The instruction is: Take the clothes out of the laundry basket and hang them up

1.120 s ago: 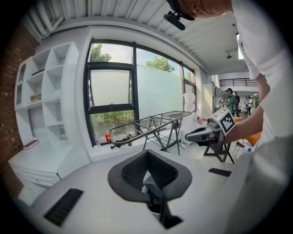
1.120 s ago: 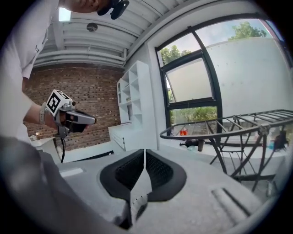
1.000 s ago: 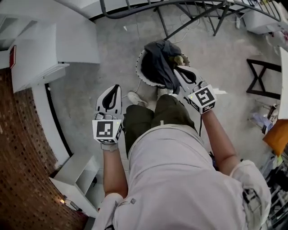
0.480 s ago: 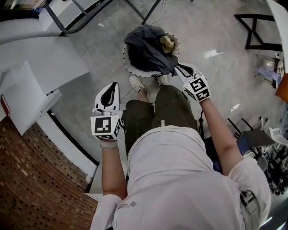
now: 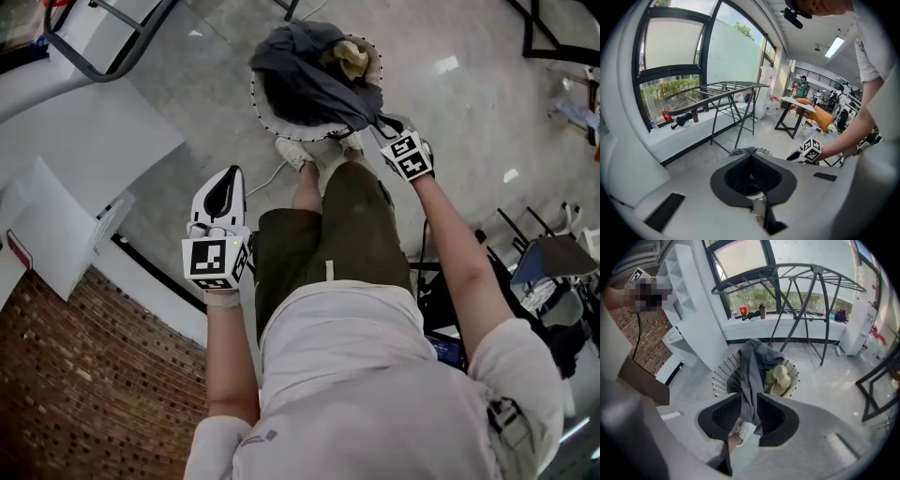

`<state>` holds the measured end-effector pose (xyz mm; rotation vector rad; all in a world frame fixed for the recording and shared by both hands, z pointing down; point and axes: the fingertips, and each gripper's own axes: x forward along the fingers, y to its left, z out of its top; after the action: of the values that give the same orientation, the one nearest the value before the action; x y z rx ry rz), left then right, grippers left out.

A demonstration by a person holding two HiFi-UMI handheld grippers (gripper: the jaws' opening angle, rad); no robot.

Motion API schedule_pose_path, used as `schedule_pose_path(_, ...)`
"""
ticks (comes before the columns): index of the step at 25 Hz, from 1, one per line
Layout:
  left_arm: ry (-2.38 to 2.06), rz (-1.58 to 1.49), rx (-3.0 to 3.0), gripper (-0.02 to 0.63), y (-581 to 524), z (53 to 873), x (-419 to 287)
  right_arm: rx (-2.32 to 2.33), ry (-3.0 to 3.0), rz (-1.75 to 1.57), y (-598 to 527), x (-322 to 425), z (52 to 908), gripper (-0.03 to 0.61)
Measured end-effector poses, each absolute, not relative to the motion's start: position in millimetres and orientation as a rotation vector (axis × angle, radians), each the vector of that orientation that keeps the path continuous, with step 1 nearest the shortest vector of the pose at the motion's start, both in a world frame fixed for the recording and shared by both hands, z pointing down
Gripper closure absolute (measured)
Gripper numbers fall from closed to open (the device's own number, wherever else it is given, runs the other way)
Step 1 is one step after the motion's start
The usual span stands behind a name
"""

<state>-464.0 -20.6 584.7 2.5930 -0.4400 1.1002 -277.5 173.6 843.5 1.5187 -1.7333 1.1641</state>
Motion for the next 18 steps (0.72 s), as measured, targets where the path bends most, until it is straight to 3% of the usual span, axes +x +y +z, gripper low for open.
schedule_pose_path(11, -0.335, 1.221, 2.540, 0.612, -19.9, 645.2, -492.3, 1.507, -1.507, 1.304, 181.0, -273.1, 972.7, 0.379)
schedule_pose_path(18, -0.305, 1.264, 2.521, 0.613, -20.1, 663.1, -508.8, 1.640, -1.436, 1.535, 180.0, -266.9, 998.0, 0.400)
